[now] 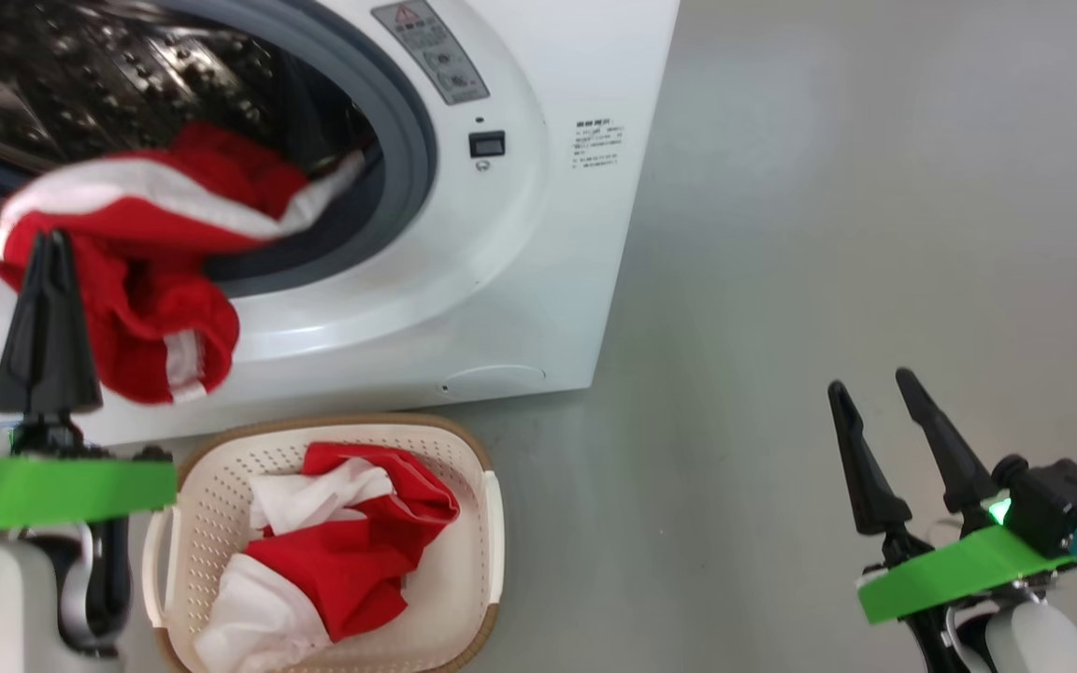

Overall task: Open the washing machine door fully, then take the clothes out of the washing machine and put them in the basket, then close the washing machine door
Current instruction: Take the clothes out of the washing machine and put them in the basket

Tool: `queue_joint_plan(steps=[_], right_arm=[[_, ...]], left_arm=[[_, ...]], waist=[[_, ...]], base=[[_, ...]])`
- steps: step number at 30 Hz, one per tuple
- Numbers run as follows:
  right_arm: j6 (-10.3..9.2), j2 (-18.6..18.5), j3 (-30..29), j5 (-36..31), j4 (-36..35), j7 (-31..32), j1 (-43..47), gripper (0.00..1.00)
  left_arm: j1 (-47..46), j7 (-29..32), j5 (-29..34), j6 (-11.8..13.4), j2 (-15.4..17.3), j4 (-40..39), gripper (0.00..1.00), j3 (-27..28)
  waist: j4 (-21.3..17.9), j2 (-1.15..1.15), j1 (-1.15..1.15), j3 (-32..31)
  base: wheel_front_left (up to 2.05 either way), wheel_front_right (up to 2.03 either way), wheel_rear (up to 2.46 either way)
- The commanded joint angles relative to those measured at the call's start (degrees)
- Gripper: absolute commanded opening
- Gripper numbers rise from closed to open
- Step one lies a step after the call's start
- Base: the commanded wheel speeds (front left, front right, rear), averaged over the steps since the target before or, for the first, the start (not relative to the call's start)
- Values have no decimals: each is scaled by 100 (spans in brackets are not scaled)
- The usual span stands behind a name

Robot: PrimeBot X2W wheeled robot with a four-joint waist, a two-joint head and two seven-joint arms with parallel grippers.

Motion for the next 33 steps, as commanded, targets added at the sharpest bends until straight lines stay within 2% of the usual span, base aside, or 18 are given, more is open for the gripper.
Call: queue_joint_plan(steps=[1,12,19,26,33], right_arm=[[36,-92,99,-44,-110,-36,108,100],[36,-127,57,-39,-132,-36,246,100],[36,-126,61,-54,-180,-36,223,100],[36,-121,78,-50,-176,-36,153,100],[36,-98,90,-53,-194,-36,78,100]], left_arm=[[137,-22,59,-30,115,-307,0,212],[821,-22,126,-30,-124,-1421,0,371],[1060,-22,177,-30,-247,-1836,0,365],[1256,-22,155,-30,-329,-1630,0,255],[1448,-22,114,-31,-417,-1049,0,57]], waist=[[50,0,0,-115],[134,0,0,-296],[150,0,0,-205],[128,0,0,-106],[91,0,0,30]], base=[[0,0,0],[0,0,0],[0,0,0],[0,0,0],[0,0,0]])
